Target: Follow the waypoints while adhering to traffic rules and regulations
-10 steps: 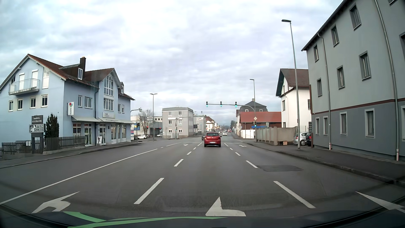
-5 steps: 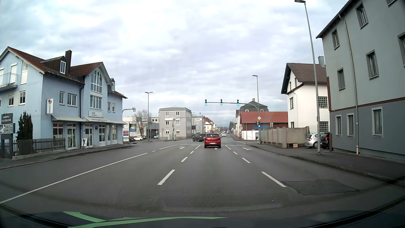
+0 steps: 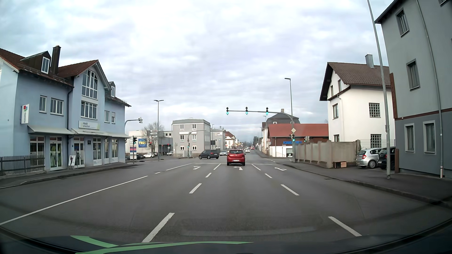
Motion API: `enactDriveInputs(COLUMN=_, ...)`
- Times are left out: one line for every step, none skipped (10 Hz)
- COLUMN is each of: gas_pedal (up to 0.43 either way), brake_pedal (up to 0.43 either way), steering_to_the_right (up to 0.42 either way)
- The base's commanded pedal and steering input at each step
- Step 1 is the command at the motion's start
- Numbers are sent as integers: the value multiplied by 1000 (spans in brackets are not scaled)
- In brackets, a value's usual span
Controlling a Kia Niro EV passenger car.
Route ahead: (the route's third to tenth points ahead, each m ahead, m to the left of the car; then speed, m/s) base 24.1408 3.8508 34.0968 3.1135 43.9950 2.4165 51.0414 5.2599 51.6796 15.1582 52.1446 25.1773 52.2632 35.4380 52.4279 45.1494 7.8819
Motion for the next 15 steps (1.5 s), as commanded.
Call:
enactDriveInputs(gas_pedal=110, brake_pedal=0, steering_to_the_right=11)
enactDriveInputs(gas_pedal=110, brake_pedal=0, steering_to_the_right=11)
enactDriveInputs(gas_pedal=110, brake_pedal=0, steering_to_the_right=12)
enactDriveInputs(gas_pedal=98, brake_pedal=0, steering_to_the_right=14)
enactDriveInputs(gas_pedal=98, brake_pedal=0, steering_to_the_right=16)
enactDriveInputs(gas_pedal=98, brake_pedal=0, steering_to_the_right=16)
enactDriveInputs(gas_pedal=98, brake_pedal=0, steering_to_the_right=16)
enactDriveInputs(gas_pedal=98, brake_pedal=0, steering_to_the_right=14)
enactDriveInputs(gas_pedal=98, brake_pedal=0, steering_to_the_right=12)
enactDriveInputs(gas_pedal=98, brake_pedal=0, steering_to_the_right=12)
enactDriveInputs(gas_pedal=98, brake_pedal=0, steering_to_the_right=12)
enactDriveInputs(gas_pedal=98, brake_pedal=0, steering_to_the_right=12)
enactDriveInputs(gas_pedal=98, brake_pedal=0, steering_to_the_right=12)
enactDriveInputs(gas_pedal=98, brake_pedal=0, steering_to_the_right=12)
enactDriveInputs(gas_pedal=98, brake_pedal=0, steering_to_the_right=11)
